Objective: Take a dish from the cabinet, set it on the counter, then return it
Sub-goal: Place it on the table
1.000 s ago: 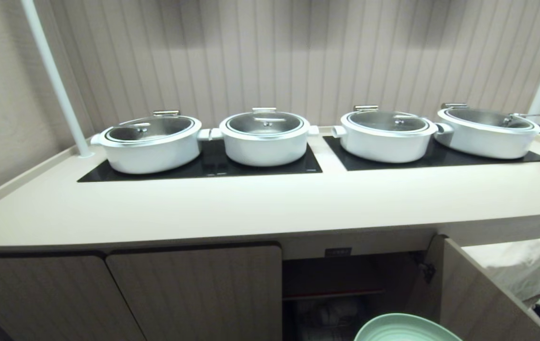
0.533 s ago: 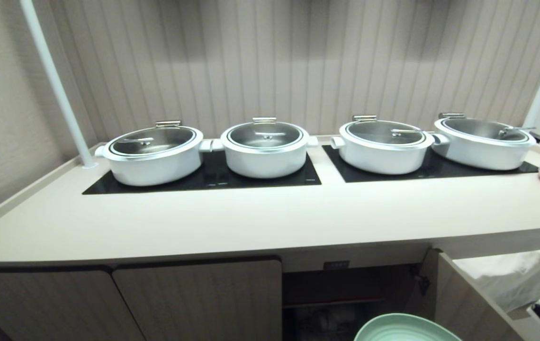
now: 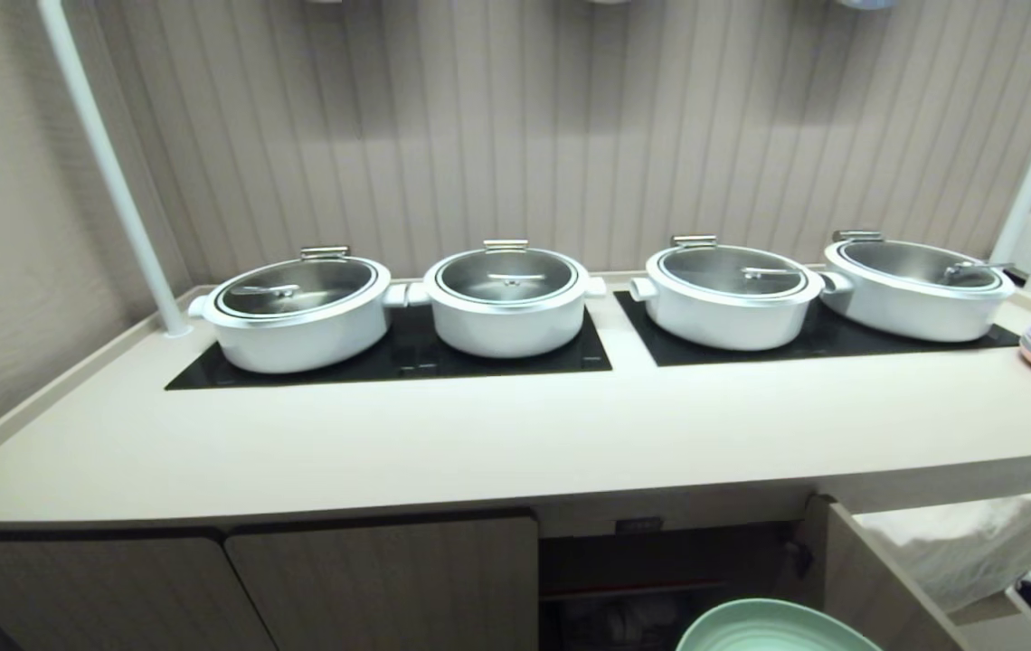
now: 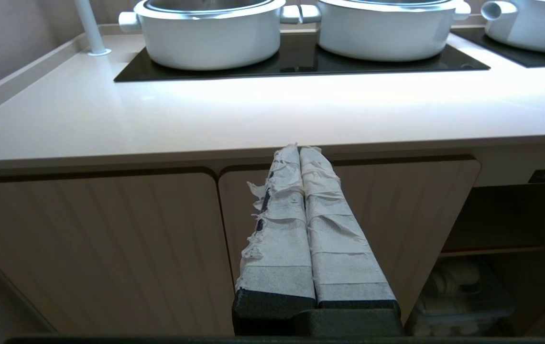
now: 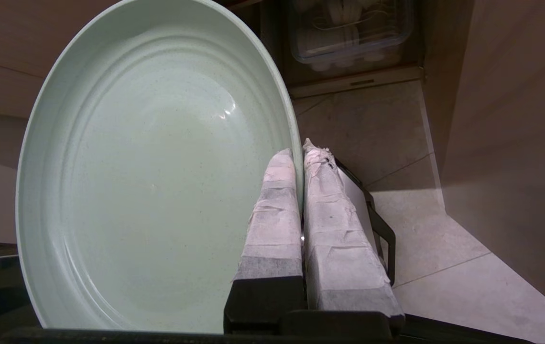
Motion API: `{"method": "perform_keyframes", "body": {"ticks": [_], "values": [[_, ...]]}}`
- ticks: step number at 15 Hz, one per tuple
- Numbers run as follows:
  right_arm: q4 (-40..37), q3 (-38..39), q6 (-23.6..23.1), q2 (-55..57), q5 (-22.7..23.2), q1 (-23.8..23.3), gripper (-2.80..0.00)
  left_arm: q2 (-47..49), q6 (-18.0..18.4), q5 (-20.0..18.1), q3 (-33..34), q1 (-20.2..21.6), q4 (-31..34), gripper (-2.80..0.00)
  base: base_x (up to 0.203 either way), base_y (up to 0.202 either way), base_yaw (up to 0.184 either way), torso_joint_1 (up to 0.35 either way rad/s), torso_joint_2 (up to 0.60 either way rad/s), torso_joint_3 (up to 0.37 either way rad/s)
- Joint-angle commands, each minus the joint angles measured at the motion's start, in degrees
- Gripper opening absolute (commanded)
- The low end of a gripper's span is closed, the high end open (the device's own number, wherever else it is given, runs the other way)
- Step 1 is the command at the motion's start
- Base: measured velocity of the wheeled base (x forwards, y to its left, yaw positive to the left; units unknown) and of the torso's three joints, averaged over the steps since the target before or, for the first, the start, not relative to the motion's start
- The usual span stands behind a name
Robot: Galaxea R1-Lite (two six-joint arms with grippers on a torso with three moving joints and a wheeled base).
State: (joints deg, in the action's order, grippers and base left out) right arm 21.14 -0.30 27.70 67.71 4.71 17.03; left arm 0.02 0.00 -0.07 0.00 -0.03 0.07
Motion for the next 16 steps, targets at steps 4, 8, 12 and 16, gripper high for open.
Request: {"method": "perform_keyframes", "body": {"ticks": [4,8,12,16], "values": [[0.13,-0.05,0.16,0.23,0.04,0.37,-2.80,-0.02,0.00,-0.02,0.00,-0.04,0.01,-2.80,0.000,0.000,0.000,0.157,-0.31,-0.161],[0.13,-0.05,0.16,0.23,0.04,0.37,-2.80,-0.02,0.00,-0.02,0.00,0.03,0.01,-2.80,0.000,0.000,0.000,0.141,-0.28,-0.146],[0.13,-0.05,0.16,0.23,0.04,0.37,-2.80,-0.02,0.00,-0.02,0.00,-0.06,0.01,-2.80,0.000,0.000,0.000,0.098,-0.20,-0.101],[0.04,-0.05,0.16,0.23,0.04,0.37,-2.80,-0.02,0.00,-0.02,0.00,-0.04,0.01,-2.80,0.000,0.000,0.000,0.078,-0.15,-0.076]]}}
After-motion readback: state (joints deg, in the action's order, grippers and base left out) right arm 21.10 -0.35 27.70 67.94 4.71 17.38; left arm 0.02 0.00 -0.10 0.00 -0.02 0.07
